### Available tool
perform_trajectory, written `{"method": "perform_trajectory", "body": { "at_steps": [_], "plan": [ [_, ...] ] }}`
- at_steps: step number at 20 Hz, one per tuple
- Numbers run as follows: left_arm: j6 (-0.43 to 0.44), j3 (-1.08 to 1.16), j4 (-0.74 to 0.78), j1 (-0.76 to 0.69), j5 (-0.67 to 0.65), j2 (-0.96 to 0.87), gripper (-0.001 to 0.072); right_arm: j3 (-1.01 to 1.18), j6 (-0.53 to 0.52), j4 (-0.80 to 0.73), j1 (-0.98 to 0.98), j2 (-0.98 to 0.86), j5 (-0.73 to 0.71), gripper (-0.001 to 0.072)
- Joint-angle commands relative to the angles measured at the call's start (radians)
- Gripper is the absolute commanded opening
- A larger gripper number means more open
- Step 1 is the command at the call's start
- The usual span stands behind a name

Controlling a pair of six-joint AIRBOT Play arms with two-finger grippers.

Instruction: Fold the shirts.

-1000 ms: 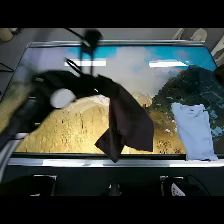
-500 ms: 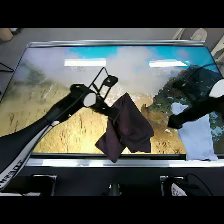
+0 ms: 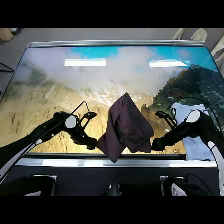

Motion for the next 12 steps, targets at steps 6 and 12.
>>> {"method": "perform_trajectory", "body": {
  "at_steps": [6, 12],
  "plan": [
    [0.024, -0.091, -0.192, 0.004, 0.248, -0.03, 0.0527, -0.083, -0.032, 0.08, 0.0, -0.001, -0.131, 0.0607],
    [0.046, -0.091, -0.248, 0.005, 0.261, -0.047, 0.0351, -0.083, -0.024, 0.082, 0.0, -0.002, -0.166, 0.0608]
  ]
}}
